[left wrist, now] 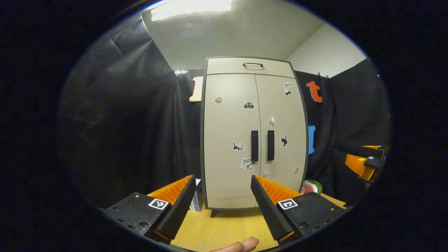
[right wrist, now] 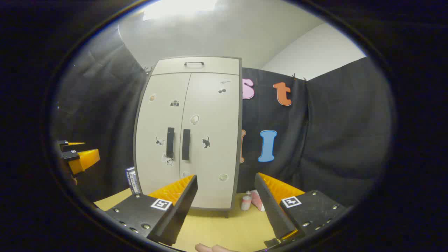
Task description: Open the right door of the double-door shoe cabinet with the right hand, and open the left door with the left hand.
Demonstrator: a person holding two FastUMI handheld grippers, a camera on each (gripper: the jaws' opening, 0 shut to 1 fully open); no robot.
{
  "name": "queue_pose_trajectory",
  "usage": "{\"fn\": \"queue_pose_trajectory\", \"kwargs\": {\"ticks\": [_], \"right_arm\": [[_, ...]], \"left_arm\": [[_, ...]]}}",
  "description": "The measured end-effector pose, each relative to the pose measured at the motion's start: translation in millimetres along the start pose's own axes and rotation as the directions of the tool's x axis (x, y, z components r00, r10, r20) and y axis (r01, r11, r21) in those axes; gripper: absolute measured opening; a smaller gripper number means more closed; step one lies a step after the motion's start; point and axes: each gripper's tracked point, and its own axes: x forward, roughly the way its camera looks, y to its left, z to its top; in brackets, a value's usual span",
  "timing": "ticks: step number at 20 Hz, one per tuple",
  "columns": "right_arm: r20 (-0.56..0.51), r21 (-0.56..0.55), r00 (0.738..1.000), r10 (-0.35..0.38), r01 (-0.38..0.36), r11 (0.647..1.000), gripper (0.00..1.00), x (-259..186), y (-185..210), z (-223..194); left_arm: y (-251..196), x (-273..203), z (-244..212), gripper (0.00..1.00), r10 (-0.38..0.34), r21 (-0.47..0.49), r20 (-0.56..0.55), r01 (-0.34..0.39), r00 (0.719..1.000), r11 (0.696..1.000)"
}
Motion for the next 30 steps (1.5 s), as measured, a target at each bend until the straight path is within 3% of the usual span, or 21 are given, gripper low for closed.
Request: {"fn": "queue_pose_trajectory", "kwargs": {"ticks": [5, 8, 12, 19, 20, 22, 26, 30], "right_arm": [[-0.042, -0.022, 0.999, 0.006, -0.007, 1.0, 0.98, 9, 12, -17], [-0.073, -0.024, 0.996, 0.053, -0.055, 0.998, 0.94, 10, 28, -27], [-0.075, -0.023, 0.994, 0.081, -0.083, 0.996, 1.0, 13, 45, -28], [-0.027, -0.029, 0.997, 0.068, -0.069, 0.997, 0.98, 25, 59, -10], [-0.024, -0.03, 0.997, 0.073, -0.073, 0.997, 1.0, 30, 62, -8], [-0.023, -0.025, 0.998, 0.053, -0.053, 0.998, 0.93, 40, 59, -5], [-0.046, -0.024, 0.999, 0.025, -0.026, 0.999, 0.95, 78, 62, -10], [-0.093, 0.041, 0.993, 0.077, -0.073, 0.997, 0.96, 124, 73, -19]], "left_arm": [[-3, 20, -21, 0.97, -0.03, 0.016, -0.047, 0.03, 0.998, 0.999], [-6, 27, -33, 0.98, -0.07, -0.005, -0.077, 0.07, 0.995, 0.998], [11, 34, -24, 0.98, -0.043, 0.011, -0.023, 0.043, 0.999, 0.999], [24, 35, -20, 0.97, -0.049, -0.006, 0.01, 0.049, 0.999, 0.999], [26, 36, -19, 0.97, -0.046, -0.001, 0.016, 0.046, 0.999, 0.999], [27, 36, -24, 0.97, -0.053, -0.008, 0.011, 0.053, 0.999, 0.999], [27, 38, -38, 0.95, -0.083, -0.029, -0.021, 0.082, 0.996, 0.996], [31, 42, -40, 0.98, -0.079, -0.023, -0.022, 0.079, 0.997, 0.997]]}}
